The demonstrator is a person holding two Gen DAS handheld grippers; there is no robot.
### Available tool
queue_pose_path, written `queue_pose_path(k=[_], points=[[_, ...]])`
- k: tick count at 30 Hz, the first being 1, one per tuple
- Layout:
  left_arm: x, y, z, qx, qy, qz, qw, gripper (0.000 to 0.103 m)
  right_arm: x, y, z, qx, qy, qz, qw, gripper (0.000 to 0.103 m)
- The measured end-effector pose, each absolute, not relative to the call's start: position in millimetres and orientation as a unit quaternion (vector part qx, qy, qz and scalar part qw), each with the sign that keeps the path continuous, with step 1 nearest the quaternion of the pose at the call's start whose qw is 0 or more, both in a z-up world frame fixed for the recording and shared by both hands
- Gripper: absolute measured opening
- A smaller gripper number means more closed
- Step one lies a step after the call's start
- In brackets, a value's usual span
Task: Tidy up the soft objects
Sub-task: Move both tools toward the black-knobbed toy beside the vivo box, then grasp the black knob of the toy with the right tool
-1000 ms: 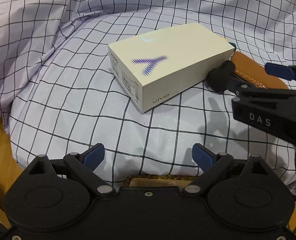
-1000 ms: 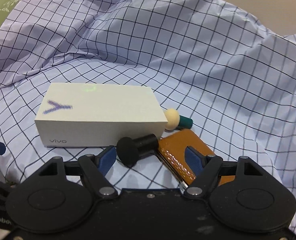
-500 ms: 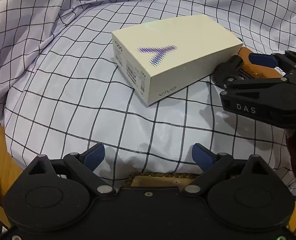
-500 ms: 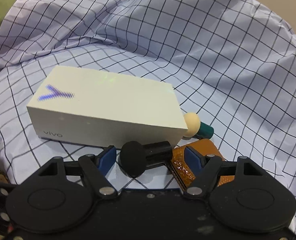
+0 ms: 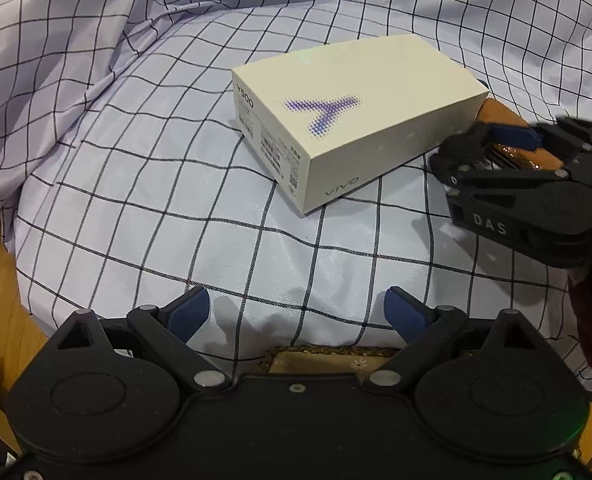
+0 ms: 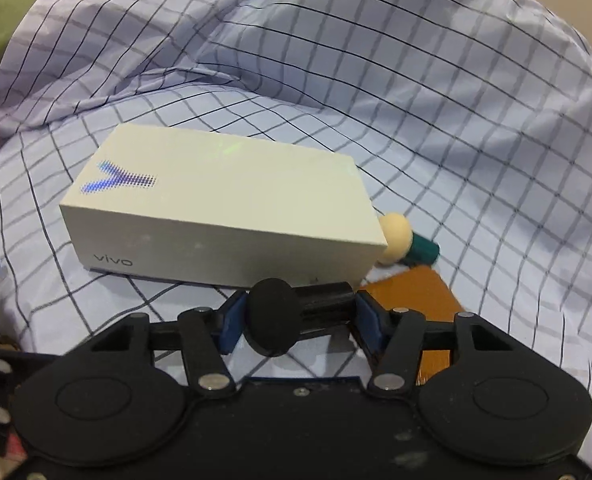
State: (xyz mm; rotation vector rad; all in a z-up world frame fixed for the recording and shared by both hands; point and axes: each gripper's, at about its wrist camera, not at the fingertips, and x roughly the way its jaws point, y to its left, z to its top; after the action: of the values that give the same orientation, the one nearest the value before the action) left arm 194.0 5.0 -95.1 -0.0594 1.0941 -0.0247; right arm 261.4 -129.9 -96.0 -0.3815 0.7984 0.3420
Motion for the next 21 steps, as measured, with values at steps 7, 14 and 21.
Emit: queue_pose_path(k=[7, 14, 21], points=[[200.2, -0.9, -75.7, -0.018, 0.5, -0.019, 0.866, 0.091, 242.0, -161.3, -71.5, -0.096, 0.393, 0.084, 0.91, 0.057], [229.2, -18.5, -41.4, -0.015, 0.477, -0.055, 0.877, 0.091, 239.5, -206.7, -66.8, -0.016, 0.385, -0.021, 0.922, 0.057], [281.9, -53.5, -9.8, -0.029, 0.465, -0.085, 0.881, 0.091, 232.6, -231.8, -76.3, 0.015, 0.37, -0.085, 0.925, 0.057]])
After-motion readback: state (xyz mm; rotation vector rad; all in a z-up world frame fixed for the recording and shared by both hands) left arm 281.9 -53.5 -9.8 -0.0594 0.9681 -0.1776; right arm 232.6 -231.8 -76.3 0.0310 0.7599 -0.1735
